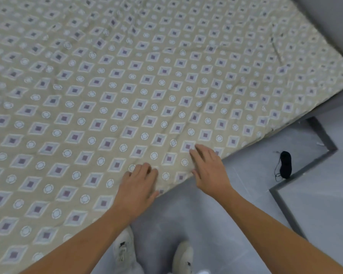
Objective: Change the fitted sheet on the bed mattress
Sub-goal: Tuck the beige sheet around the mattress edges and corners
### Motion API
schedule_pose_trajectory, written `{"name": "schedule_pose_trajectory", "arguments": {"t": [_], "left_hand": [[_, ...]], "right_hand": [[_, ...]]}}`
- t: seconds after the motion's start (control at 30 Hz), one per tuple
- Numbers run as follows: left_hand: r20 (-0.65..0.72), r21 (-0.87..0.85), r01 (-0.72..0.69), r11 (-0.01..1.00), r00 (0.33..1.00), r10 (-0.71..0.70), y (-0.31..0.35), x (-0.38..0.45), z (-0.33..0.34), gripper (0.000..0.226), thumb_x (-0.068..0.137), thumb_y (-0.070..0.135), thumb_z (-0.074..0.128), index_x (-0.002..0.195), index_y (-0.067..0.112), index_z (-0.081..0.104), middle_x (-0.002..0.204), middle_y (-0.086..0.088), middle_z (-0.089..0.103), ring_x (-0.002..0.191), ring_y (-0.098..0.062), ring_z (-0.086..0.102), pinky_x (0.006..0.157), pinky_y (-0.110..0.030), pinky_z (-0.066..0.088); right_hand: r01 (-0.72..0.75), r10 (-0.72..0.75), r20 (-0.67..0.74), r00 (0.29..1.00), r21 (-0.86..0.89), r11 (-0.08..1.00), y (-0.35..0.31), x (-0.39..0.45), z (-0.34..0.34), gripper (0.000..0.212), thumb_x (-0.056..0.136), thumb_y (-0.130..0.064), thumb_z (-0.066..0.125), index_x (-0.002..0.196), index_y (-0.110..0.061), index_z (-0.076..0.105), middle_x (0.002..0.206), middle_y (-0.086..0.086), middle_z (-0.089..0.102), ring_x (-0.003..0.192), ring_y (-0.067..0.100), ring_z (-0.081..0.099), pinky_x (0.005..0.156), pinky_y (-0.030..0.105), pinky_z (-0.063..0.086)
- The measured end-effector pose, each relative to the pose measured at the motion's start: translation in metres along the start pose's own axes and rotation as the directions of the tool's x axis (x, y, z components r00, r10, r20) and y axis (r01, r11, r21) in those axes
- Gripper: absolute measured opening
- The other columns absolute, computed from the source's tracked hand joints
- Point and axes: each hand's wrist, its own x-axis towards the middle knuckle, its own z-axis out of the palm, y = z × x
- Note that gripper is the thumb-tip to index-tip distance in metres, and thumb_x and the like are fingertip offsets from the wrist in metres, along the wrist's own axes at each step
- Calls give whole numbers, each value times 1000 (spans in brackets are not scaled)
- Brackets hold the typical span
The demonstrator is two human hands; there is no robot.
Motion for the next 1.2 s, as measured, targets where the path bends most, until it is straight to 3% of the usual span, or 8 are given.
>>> {"name": "schedule_pose_trajectory", "arguments": {"t": [0.17,0.43,0.53,0.7,0.8,1.0,1.07,1.2], "left_hand": [[50,11,47,999,998,-47,40,49,15,85,93,59,63,164,25,31,174,-7,18,159,-30,22,123,-60,22],[-33,70,130,989,991,-128,100,74,1,43,84,47,66,116,19,64,123,-9,51,111,-36,54,86,-51,43],[-40,-3,121,993,992,-121,138,126,-8,56,77,43,84,123,22,61,134,-8,49,122,-35,52,91,-52,45],[117,-82,178,981,979,-168,192,224,-9,106,84,64,72,167,36,12,176,-6,-7,162,-31,-3,122,-65,18],[200,-26,240,970,952,-231,213,248,-2,110,88,71,64,164,44,-10,172,0,-27,159,-27,-23,125,-64,2],[73,78,144,986,986,-150,233,241,-1,97,62,56,91,145,25,51,144,-11,48,129,-39,47,89,-59,48],[10,83,106,991,994,-107,239,257,-11,81,62,54,90,130,26,57,130,-9,49,118,-36,50,83,-53,46],[91,13,31,999,995,-32,255,298,-15,95,76,59,79,158,35,36,168,-1,27,153,-30,30,111,-60,39]], "right_hand": [[94,-89,-82,993,54,994,43,5,18,57,99,-38,70,146,-10,54,147,9,52,129,32,53,109,47,45],[280,-272,-78,959,129,951,95,3,-2,42,89,-9,60,130,-13,60,123,6,56,106,29,54,87,38,45],[197,-187,-86,979,128,972,149,18,-20,60,86,-17,66,144,-16,53,143,11,50,128,32,50,108,47,42],[91,-95,68,993,61,994,247,46,-37,102,84,-36,81,167,-25,22,175,14,6,163,34,1,130,54,17],[141,-145,48,988,72,987,279,44,-35,94,86,-17,78,165,-21,27,174,10,18,162,31,13,127,50,27],[147,-141,-50,989,155,977,292,23,-45,64,89,-17,63,151,-16,47,153,6,47,127,31,49,106,46,47],[122,-105,-112,988,159,980,302,28,-59,63,84,-19,67,146,-17,52,144,7,51,125,31,50,106,48,45],[-44,47,-14,999,166,985,345,54,-71,81,93,-35,73,162,-19,34,172,16,20,160,34,16,128,49,18]]}}
